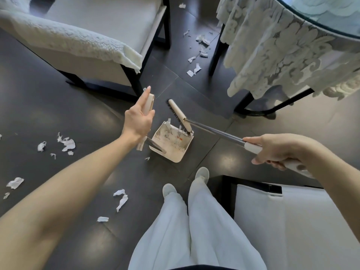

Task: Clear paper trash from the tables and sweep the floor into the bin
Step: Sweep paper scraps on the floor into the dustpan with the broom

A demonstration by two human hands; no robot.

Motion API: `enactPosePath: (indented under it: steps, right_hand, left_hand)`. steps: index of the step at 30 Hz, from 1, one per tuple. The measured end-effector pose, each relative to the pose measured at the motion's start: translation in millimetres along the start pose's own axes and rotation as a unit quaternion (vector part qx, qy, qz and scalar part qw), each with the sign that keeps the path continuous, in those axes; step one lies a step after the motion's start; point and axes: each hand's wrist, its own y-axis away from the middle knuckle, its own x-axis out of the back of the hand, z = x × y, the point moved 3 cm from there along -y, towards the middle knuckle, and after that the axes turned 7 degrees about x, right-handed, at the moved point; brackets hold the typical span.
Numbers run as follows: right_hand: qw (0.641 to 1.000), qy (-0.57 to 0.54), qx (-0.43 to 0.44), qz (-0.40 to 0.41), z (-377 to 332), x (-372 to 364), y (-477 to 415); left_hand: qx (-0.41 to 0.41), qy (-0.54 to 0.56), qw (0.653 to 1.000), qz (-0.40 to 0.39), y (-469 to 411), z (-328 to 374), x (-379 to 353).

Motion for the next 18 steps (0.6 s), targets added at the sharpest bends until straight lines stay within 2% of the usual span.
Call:
enactPosePath:
  steps: [6, 9, 11, 16, 18]
  right_hand:
    - [0.999, -0.015, -0.012, 0.027, -7, 16, -14]
    - [0.99, 0.133, -0.011, 0.04, -30, 7, -24]
    - [0.981, 0.188, -0.001, 0.044, -43, -10, -35]
    - [0.991, 0.117, 0.011, -0.056, -57, -49, -44]
    - [0.997, 0.038, 0.0, -0.061, -50, -46, -38]
  left_hand:
    - [-0.001, -0.008, 1.0, -0.008, -9, -6, 3]
    - [-0.003, -0.016, 1.0, -0.002, -18, -5, 4]
    - [0.001, -0.017, 1.0, 0.0, -23, -6, 6]
    - [0.0, -0.012, 1.0, -0.001, -27, -9, 7]
    - [-0.006, -0.009, 1.0, 0.004, -28, -9, 8]
